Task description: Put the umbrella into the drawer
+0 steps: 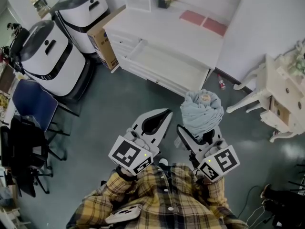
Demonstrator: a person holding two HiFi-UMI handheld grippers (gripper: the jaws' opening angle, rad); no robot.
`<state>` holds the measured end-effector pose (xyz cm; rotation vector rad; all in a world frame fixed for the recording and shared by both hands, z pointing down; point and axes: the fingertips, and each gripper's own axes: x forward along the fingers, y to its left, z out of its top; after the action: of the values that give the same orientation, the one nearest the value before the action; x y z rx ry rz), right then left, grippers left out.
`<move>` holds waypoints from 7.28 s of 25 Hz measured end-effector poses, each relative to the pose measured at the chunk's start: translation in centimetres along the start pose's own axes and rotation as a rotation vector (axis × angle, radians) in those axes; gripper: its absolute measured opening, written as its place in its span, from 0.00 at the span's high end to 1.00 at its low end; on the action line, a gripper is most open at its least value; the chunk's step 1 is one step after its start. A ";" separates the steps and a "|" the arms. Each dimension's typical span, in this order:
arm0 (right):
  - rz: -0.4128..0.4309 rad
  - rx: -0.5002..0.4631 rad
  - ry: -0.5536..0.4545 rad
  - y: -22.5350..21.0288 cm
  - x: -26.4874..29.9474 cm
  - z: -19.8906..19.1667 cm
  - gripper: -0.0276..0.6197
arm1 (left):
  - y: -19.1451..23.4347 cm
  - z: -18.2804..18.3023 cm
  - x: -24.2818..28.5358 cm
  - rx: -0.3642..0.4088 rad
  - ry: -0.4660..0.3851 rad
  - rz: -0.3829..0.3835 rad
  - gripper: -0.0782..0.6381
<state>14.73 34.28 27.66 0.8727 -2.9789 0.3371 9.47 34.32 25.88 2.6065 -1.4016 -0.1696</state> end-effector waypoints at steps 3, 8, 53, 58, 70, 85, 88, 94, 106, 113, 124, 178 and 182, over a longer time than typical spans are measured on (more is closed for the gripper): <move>-0.002 -0.003 0.010 -1.3 2.8 0.3 0.51 | 2.7 0.4 1.3 0.001 0.009 -0.008 0.86; -0.019 0.006 0.026 -3.5 8.6 1.0 0.51 | 7.9 1.4 3.7 -0.005 0.031 -0.040 0.86; -0.179 0.144 0.055 -21.2 30.6 4.3 0.51 | 32.8 4.2 21.1 -0.088 0.078 -0.155 0.86; -0.185 0.137 0.074 -25.1 31.7 5.4 0.51 | 34.4 4.8 25.9 -0.071 0.087 -0.158 0.86; -0.273 0.165 0.026 -31.3 31.9 7.5 0.51 | 34.6 6.1 32.1 -0.037 0.097 -0.236 0.86; -0.368 0.146 0.029 -33.2 32.7 8.2 0.51 | 35.3 4.0 34.3 -0.071 0.181 -0.348 0.86; -0.375 0.139 0.048 -33.4 32.4 7.7 0.51 | 35.1 3.4 34.5 -0.076 0.198 -0.358 0.86; -0.364 0.140 0.099 -34.2 31.8 6.3 0.51 | 35.2 1.8 34.6 -0.091 0.235 -0.350 0.86; -0.300 0.086 0.270 -34.6 32.7 -0.2 0.51 | 36.9 -3.1 33.9 -0.094 0.326 -0.323 0.86; -0.267 0.031 0.420 -35.1 33.0 -5.9 0.51 | 38.0 -7.8 33.4 -0.037 0.414 -0.313 0.86; -0.199 0.013 0.640 -34.6 32.0 -14.9 0.51 | 39.2 -15.2 31.8 -0.057 0.560 -0.301 0.86; -0.033 -0.049 1.148 -35.7 33.3 -35.3 0.49 | 39.9 -22.9 28.9 -0.115 0.688 -0.218 0.86; -0.033 -0.066 1.156 -35.8 33.3 -35.3 0.49 | 40.2 -22.9 28.7 -0.120 0.686 -0.204 0.86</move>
<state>4.30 -5.34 71.94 0.4504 -1.8831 0.5067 -3.31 -9.07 56.15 2.3511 -0.8549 0.5451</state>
